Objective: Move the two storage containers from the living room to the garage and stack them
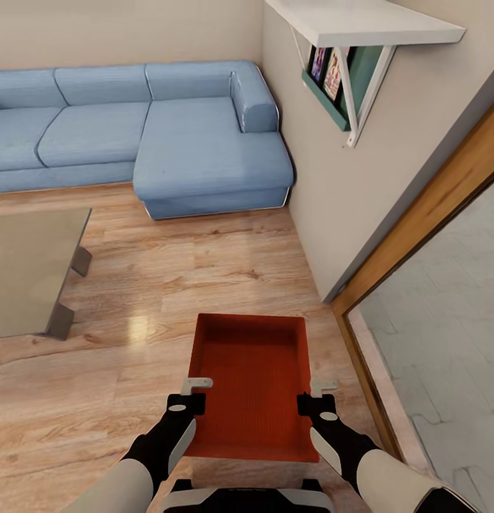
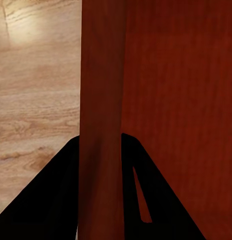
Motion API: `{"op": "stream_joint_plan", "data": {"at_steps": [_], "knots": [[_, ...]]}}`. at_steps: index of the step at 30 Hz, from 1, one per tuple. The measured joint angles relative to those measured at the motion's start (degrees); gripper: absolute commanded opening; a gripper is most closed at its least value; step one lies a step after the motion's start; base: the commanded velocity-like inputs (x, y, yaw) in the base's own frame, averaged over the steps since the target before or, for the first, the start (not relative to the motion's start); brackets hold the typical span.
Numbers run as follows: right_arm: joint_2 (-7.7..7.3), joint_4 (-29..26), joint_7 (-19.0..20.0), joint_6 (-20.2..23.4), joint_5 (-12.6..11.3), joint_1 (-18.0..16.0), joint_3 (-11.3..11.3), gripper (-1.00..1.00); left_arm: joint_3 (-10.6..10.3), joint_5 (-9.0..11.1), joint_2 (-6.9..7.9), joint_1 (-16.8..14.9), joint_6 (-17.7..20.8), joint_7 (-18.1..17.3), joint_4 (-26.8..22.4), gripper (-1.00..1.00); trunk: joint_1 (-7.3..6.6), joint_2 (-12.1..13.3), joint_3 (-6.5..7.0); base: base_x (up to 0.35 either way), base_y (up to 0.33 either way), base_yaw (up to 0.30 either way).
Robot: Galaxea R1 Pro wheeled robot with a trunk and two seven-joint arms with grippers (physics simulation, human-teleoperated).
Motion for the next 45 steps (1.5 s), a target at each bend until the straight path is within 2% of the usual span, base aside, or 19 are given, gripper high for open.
{"op": "stream_joint_plan", "data": {"at_steps": [15,39,45], "knots": [[0.01,0.0,0.0,-0.2,0.0,0.0,0.0,-1.0,0.0,0.0,0.02,0.0,-0.2,0.0,0.0,-1.0,-3.3,6.0,2.71,0.0,0.0,0.0],[0.06,0.0,0.0,0.0,-0.1,0.0,0.0,-1.0,0.1,-0.2,0.04,0.0,0.3,-0.1,-0.2,-1.0,-3.31,6.1,2.71,0.0,0.0,0.0],[-0.01,0.0,-0.1,-0.8,-0.1,0.0,0.1,-1.0,0.1,-0.3,-0.03,0.0,-0.8,-0.1,0.0,-1.0,-3.31,6.1,2.72,0.0,0.0,0.0]]}}
